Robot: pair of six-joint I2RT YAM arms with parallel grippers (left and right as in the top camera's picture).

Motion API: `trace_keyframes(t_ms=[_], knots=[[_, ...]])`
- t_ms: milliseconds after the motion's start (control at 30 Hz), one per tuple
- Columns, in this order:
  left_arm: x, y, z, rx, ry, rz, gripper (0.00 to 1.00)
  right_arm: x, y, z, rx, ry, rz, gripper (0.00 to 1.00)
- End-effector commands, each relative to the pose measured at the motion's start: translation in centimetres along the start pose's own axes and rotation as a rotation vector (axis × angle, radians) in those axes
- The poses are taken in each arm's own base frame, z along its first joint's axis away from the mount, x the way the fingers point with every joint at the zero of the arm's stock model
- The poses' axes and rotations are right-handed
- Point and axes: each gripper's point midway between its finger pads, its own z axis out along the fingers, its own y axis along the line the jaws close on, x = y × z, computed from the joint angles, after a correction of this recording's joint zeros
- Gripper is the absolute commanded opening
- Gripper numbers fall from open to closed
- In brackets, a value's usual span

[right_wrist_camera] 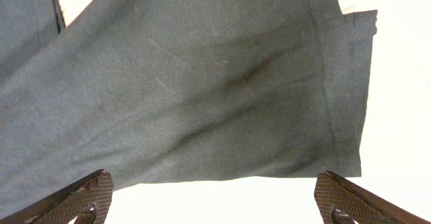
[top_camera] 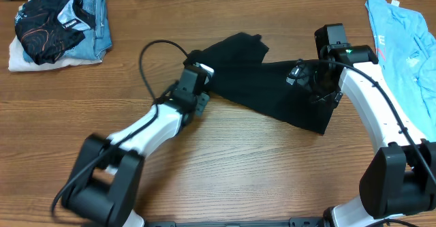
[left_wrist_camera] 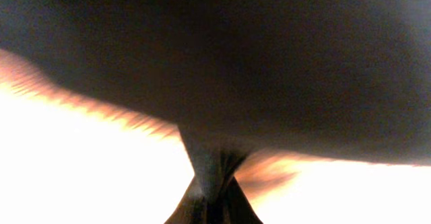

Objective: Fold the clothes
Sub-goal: 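Pull the garment ends apart with both grippers to spread it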

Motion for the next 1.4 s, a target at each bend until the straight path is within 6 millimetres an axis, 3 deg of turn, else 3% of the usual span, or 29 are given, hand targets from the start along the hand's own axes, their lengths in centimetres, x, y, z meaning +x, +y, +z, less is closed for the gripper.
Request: trace_keyframes(t_ms=[0, 233, 467, 567, 667, 833, 867, 1000, 1067, 1367], knots=[[-1.4, 4.2, -4.0, -0.188, -0.040, -0.046, 0.04, -0.1, -0.3, 0.1, 0.012, -0.006, 0.039, 1.00], [2.4, 8.2, -8.5, -0.377, 0.094, -0.058, 0.04, 0.1, -0.5, 0.1, 0.018, 0.003, 0.046, 1.00], [5.4, 11.9, -10.8, -0.610, 0.159, -0.203, 0.04, 0.4, -0.8, 0.1, 0.031, 0.017, 0.047, 1.00], [6.7, 13.9, -11.3, -0.680, 0.188, -0.278, 0.04, 0.6, -0.9, 0.1, 0.037, 0.025, 0.047, 1.00], [9.3, 16.3, -11.6, -0.726, 0.263, -0.383, 0.04, 0.8, -1.2, 0.1, 0.049, 0.032, 0.047, 1.00], [11.9, 17.6, -10.6, -0.643, 0.347, -0.511, 0.04, 0.8, -1.1, 0.1, 0.045, 0.030, 0.047, 1.00], [12.2, 17.5, -10.4, -0.618, 0.355, -0.532, 0.07, 0.8, -1.1, 0.1, 0.042, 0.033, 0.047, 1.00], [12.2, 17.0, -9.8, -0.564, 0.357, -0.564, 0.43, 1.4, -1.2, 0.3, 0.050, 0.050, 0.043, 1.00], [12.0, 16.9, -9.7, -0.556, 0.346, -0.567, 0.99, 1.8, -1.5, 0.7, 0.059, 0.062, 0.043, 1.00], [9.7, 13.0, -7.4, -0.276, 0.291, -0.648, 1.00, 2.6, -1.2, 3.6, 0.002, 0.070, 0.043, 1.00]])
